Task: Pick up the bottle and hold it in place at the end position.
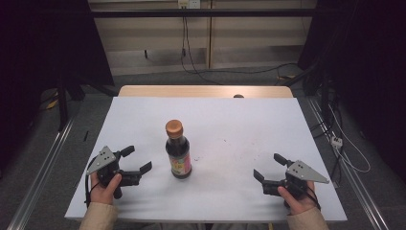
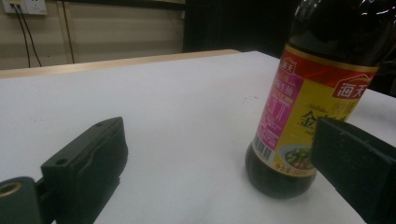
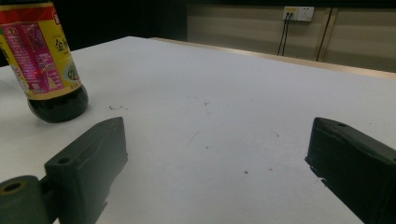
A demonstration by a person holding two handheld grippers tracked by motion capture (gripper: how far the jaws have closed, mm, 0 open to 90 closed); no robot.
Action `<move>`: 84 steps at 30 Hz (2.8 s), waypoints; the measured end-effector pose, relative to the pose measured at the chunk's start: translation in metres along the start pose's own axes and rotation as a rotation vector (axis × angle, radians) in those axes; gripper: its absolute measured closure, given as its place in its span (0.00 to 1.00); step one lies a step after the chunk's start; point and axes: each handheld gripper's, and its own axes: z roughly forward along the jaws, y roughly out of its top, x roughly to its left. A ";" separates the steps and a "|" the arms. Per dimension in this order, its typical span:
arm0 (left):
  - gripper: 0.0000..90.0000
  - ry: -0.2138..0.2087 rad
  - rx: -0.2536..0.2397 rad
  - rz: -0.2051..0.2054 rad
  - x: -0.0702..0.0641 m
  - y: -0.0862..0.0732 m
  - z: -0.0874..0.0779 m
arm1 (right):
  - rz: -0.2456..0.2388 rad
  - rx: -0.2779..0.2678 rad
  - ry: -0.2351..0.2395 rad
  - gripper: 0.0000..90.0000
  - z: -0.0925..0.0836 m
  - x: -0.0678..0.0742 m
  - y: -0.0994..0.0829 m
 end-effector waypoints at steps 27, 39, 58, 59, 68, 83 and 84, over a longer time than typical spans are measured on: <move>0.06 -0.088 0.004 0.047 -0.022 0.013 0.013 | -0.016 0.000 -0.014 0.06 0.000 -0.001 0.001; 0.06 -0.124 0.034 0.092 -0.037 0.019 0.022 | -0.021 0.001 -0.013 0.06 -0.001 0.000 0.000; 0.07 -0.138 0.031 0.091 -0.038 0.022 0.026 | -0.027 0.012 -0.003 0.06 0.001 0.002 0.000; 0.07 -0.142 0.027 0.082 -0.039 0.023 0.027 | -0.027 0.011 -0.002 0.06 0.001 0.002 0.000; 0.08 -0.157 0.005 0.084 -0.047 0.029 0.033 | -0.033 0.005 0.004 0.06 0.000 0.003 0.001; 0.11 -0.134 0.023 0.068 -0.060 0.032 0.056 | -0.031 0.006 0.001 0.06 -0.001 0.003 0.001; 0.11 -0.131 0.025 0.069 -0.060 0.032 0.058 | -0.030 0.007 0.001 0.06 -0.001 0.003 0.001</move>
